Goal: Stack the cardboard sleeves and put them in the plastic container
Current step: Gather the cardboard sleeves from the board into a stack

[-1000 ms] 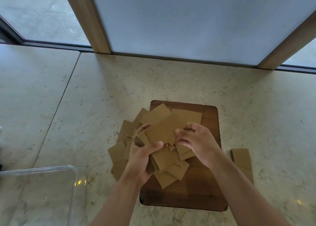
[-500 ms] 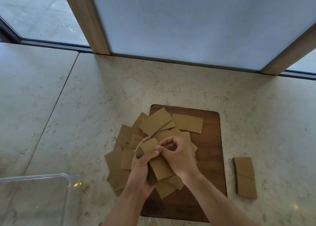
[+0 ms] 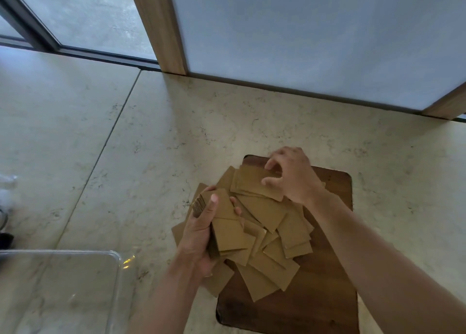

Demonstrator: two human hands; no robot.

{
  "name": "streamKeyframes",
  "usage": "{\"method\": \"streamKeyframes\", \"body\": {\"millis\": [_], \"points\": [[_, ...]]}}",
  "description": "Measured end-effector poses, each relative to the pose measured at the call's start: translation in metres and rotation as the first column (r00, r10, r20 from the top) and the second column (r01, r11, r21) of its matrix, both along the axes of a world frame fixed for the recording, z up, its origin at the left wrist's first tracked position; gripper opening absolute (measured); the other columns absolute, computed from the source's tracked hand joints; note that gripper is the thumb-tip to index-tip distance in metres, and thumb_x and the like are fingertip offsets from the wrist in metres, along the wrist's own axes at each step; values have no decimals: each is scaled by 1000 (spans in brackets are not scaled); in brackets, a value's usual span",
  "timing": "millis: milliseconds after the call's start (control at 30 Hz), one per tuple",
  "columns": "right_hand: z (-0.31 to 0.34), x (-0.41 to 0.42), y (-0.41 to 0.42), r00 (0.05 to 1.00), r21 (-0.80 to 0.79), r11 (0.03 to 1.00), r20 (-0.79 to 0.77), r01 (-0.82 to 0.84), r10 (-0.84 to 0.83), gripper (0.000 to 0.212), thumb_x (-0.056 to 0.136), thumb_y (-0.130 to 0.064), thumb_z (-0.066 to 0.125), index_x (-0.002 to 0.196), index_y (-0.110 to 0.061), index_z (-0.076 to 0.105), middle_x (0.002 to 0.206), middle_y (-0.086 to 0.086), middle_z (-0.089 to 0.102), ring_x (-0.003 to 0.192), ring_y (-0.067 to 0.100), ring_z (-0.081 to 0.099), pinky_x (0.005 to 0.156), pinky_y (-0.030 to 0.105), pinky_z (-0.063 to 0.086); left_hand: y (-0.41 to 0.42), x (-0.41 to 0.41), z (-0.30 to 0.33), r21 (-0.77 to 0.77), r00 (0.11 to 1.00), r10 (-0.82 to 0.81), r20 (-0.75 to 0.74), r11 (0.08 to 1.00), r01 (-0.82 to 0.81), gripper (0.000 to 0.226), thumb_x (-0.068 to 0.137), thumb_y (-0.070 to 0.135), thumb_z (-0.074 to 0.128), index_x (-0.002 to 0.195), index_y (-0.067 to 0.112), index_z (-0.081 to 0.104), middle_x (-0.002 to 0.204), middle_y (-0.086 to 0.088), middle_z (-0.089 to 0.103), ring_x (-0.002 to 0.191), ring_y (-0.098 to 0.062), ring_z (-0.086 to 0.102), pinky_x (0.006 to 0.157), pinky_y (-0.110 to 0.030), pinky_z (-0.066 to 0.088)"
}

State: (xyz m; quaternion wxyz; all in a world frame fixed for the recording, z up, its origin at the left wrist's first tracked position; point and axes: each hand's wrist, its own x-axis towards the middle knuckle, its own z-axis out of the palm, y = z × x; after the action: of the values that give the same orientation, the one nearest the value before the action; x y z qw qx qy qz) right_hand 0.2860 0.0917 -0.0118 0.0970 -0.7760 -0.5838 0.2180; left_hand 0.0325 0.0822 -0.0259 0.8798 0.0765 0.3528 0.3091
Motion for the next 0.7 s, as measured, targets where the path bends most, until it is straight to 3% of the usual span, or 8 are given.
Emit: {"method": "streamKeyframes", "body": {"millis": [67, 133, 233, 367, 400, 467, 600, 700], "points": [[6, 7, -16, 980, 66, 985, -134, 160, -150, 16, 88, -37, 80, 95, -28, 68, 101, -11, 66, 102, 13, 60, 82, 17, 42, 3, 6, 4, 20, 999, 35, -41, 999, -34, 62, 73, 28, 99, 127, 29, 69, 116, -21, 71, 92, -34, 72, 82, -51, 61], [12, 5, -32, 895, 7, 952, -342, 307, -286, 13, 89, -34, 81, 87, -28, 69, 86, -12, 70, 79, 8, 64, 64, 14, 42, 5, 13, 7, 46, 994, 58, -96, 997, -54, 61, 71, 26, 99, 123, 26, 67, 111, -21, 73, 87, -33, 73, 76, -50, 63], [17, -15, -50, 689, -67, 888, -605, 454, -398, 8, 89, -36, 80, 89, -29, 75, 89, -9, 79, 82, 3, 73, 73, 19, 55, 5, 26, 11, 116, 979, 53, -198, 993, -31, 58, 83, 22, 86, 134, 17, 60, 114, -26, 70, 85, -33, 74, 74, -49, 66], [21, -53, -57, 386, -202, 841, -818, 502, -426, 15, 88, -36, 78, 92, -22, 75, 89, -5, 81, 80, 10, 75, 69, 26, 57, 2, 36, 14, 185, 948, 49, -313, 983, 10, 91, 69, 38, 96, 146, 12, 53, 134, -30, 69, 115, -51, 71, 94, -65, 59], [20, -61, -57, 402, -225, 855, -807, 467, -432, 17, 89, -38, 78, 92, -22, 75, 87, -6, 80, 77, 7, 73, 66, 23, 55, 3, 34, 14, 183, 948, 40, -316, 983, 19, 92, 68, 41, 95, 146, 14, 54, 134, -29, 69, 119, -53, 68, 94, -65, 59], [16, -74, -57, 527, -228, 891, -738, 393, -422, 20, 89, -43, 79, 91, -24, 74, 83, -9, 78, 68, 0, 69, 61, 16, 52, 3, 27, 11, 155, 953, 12, -303, 987, 37, 79, 76, 37, 88, 145, 15, 57, 134, -32, 68, 118, -56, 67, 86, -62, 61], [9, -76, -54, 680, -185, 959, -676, 217, -284, 20, 88, -52, 76, 88, -32, 75, 91, -18, 77, 75, -8, 68, 57, 10, 48, 1, 6, 0, 117, 956, -85, -281, 986, 122, 60, 76, 27, 83, 134, 21, 67, 128, -34, 69, 88, -46, 74, 58, -51, 62], [1, -60, -42, 829, -79, 982, -527, 173, -188, 19, 95, -53, 63, 92, -36, 73, 90, -13, 70, 76, -1, 60, 69, 21, 46, 2, -3, -9, 67, 992, 18, -129, 998, -10, 59, 75, 2, 74, 128, 28, 69, 122, -25, 73, 102, -44, 74, 75, -58, 62]]}}
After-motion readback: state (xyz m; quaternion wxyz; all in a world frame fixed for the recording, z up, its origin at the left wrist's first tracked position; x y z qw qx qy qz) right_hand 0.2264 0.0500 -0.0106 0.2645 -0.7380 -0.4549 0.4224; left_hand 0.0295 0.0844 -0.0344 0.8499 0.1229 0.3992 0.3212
